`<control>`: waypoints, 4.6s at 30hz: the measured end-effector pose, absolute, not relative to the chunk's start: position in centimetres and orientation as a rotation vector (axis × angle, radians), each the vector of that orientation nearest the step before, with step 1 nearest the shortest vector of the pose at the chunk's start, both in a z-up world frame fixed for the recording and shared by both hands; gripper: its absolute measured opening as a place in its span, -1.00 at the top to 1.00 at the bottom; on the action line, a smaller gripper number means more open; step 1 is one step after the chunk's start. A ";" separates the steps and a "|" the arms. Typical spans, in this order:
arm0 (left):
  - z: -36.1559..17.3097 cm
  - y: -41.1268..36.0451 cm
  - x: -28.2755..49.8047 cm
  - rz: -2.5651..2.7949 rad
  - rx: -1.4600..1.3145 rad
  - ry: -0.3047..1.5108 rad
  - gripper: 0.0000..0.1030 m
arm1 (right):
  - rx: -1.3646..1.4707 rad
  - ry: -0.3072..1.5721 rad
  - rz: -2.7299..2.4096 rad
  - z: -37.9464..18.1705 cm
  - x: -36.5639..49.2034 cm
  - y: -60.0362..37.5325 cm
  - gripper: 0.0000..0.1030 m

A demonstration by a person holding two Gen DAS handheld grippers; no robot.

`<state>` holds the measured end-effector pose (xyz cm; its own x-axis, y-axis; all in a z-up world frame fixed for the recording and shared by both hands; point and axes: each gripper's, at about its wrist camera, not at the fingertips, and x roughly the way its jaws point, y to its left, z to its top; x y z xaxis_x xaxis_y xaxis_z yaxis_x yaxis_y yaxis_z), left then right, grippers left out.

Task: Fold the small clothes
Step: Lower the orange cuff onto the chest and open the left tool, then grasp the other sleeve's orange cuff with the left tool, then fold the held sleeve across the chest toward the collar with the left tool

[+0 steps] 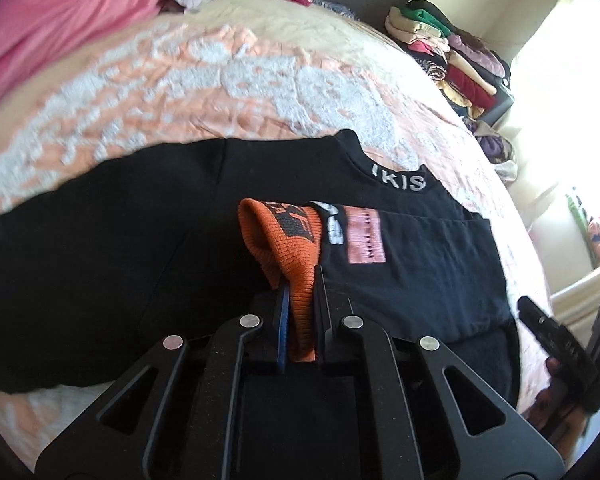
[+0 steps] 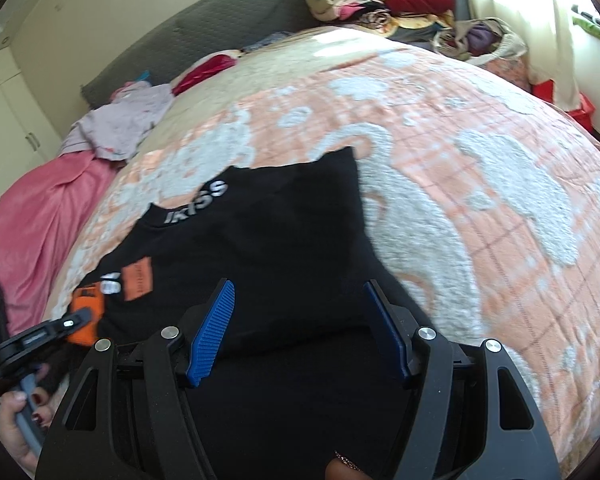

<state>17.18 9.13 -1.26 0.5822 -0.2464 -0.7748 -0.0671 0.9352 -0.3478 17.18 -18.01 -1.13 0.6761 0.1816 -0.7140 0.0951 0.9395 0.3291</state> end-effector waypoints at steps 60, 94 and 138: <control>1.0 26.3 2.3 0.290 -0.533 0.831 -0.81 | -0.035 0.775 0.536 5.3 14.6 4.7 -0.90; -4.1 33.6 1.2 0.431 -0.854 0.693 0.39 | -0.060 0.859 0.527 1.9 14.0 7.8 -0.90; 8.8 13.7 11.2 -0.079 -0.543 0.565 0.94 | 0.329 0.785 0.192 2.9 13.8 -12.5 -0.90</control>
